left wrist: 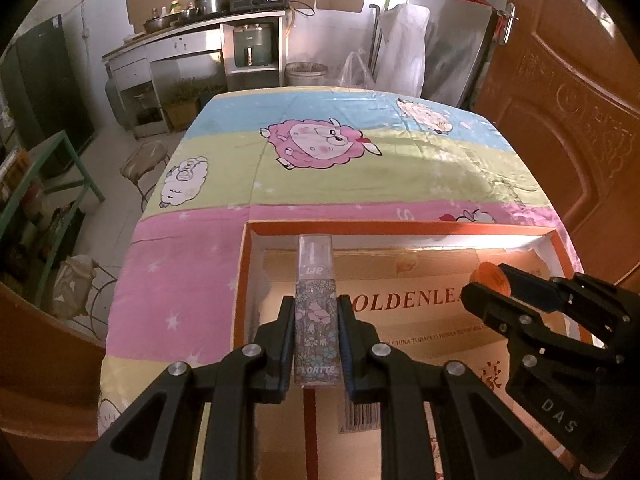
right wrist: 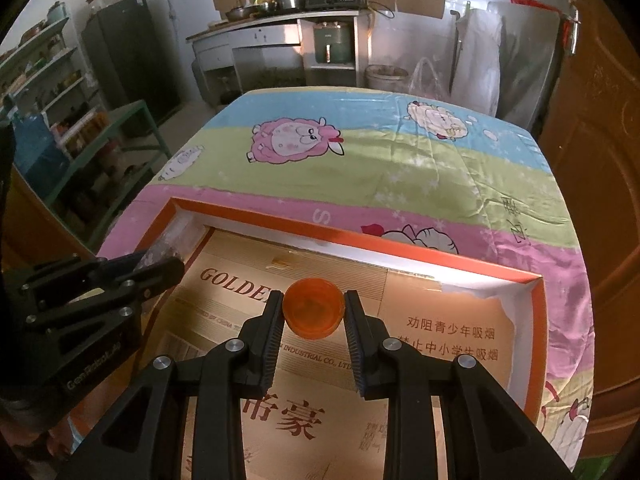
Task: Organize rigid objects
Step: 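Carry the lip-gloss tube and orange cap with both grippers into the box, then open both grippers to release the tube and cap inside the box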
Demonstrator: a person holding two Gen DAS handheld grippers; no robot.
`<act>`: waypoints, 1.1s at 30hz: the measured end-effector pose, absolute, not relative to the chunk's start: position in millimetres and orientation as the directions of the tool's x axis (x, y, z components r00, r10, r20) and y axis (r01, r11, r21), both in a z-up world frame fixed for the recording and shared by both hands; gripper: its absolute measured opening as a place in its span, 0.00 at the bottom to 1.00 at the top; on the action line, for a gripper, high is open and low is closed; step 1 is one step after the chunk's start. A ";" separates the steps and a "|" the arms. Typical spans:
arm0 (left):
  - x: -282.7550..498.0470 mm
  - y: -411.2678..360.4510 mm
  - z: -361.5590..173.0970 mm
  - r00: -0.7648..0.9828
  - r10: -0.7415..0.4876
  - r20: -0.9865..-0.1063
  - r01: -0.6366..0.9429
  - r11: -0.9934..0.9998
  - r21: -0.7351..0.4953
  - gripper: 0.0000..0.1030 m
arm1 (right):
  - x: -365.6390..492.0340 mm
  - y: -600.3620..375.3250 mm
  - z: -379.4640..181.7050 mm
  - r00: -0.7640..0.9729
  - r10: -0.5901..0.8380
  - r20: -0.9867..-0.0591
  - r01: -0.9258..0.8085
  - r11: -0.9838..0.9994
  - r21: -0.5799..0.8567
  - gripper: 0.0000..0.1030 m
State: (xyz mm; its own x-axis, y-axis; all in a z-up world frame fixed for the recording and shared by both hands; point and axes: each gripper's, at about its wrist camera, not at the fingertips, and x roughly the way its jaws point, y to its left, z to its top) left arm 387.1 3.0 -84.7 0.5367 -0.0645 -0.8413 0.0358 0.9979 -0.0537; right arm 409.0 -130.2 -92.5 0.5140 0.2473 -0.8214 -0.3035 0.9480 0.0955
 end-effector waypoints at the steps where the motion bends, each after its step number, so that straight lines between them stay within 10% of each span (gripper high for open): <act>1: 387.5 2.6 -85.5 0.536 -0.065 -0.842 0.036 0.998 -0.054 0.19 | 409.1 -129.9 -92.7 0.514 0.247 -0.821 -0.304 0.948 0.095 0.30; 20: 393.1 0.9 -106.1 0.524 -0.023 -0.852 0.015 1.000 -0.018 0.20 | 411.5 -131.3 -110.7 0.498 0.213 -0.841 -0.295 0.953 0.067 0.30; 33: 379.5 5.5 -88.0 0.579 -0.025 -0.815 -0.003 0.999 -0.033 0.47 | 406.1 -143.0 -106.1 0.517 0.223 -0.826 -0.268 0.959 0.091 0.36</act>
State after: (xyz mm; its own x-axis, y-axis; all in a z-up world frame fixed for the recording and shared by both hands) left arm 379.5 5.5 -88.0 0.5786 -0.0250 -0.8152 -0.0029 0.9995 -0.0327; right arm 406.1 -143.0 -106.1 0.5174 0.2227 -0.8263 -0.2678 0.9592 0.0908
